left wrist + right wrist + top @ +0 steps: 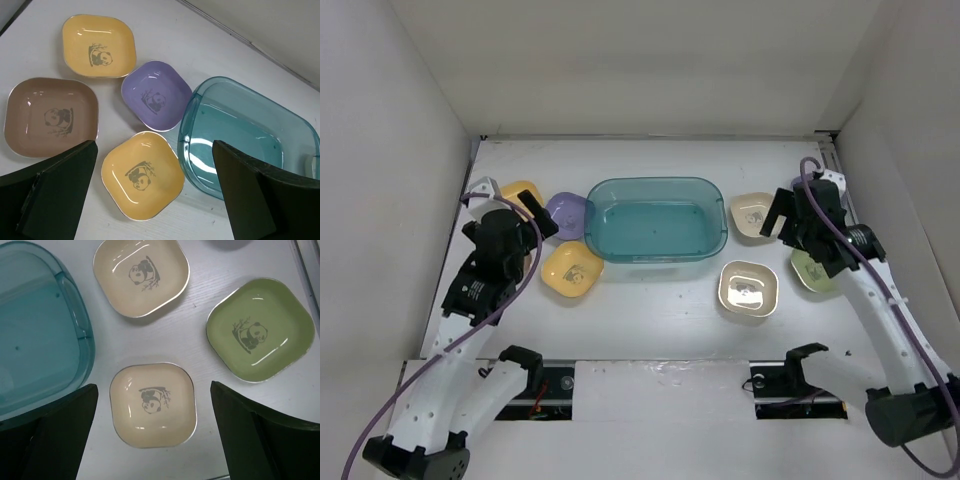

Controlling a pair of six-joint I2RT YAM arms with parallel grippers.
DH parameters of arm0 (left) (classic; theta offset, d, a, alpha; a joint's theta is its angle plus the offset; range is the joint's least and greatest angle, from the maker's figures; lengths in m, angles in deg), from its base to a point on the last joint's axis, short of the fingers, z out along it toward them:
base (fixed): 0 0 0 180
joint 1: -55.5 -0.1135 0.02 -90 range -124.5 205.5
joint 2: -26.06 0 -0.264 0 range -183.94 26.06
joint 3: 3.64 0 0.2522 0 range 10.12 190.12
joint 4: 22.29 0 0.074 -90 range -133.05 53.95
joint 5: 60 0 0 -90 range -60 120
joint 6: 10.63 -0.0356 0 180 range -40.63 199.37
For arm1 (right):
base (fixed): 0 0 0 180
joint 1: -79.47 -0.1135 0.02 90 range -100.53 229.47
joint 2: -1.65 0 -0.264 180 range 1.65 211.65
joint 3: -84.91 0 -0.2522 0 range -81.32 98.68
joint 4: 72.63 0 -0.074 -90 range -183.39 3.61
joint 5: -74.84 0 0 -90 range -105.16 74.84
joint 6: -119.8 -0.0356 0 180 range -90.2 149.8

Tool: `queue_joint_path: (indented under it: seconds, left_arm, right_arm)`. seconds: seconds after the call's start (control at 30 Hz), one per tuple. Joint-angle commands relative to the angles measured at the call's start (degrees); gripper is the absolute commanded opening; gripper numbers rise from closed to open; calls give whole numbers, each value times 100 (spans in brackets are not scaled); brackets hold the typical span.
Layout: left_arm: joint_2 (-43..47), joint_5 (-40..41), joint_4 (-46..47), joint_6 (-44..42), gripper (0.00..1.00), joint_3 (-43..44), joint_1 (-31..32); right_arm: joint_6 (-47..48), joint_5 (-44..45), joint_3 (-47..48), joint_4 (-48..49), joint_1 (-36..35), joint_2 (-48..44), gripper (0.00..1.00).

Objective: Place the plates into the plastic bin on the countertop

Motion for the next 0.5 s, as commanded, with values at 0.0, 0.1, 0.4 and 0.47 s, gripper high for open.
queue_joint_path:
  seconds: [0.0,0.1,0.4,0.47]
  left_arm:
    - [-209,-138,215,-82,100,189,-31]
    - [-377,-208,154,-82,100,243,-31]
    - [-395,-313,145,-82,100,190,-31]
    - [-395,-366,145,-82,100,190,-31]
  right_arm:
    - [-121,-9,138,923,181,383,100]
    - [-200,-229,67,1556,601,1068,100]
    - [-420,-456,540,2365,1684,3081,97]
    - [-420,-720,541,2742,1903,3397,95]
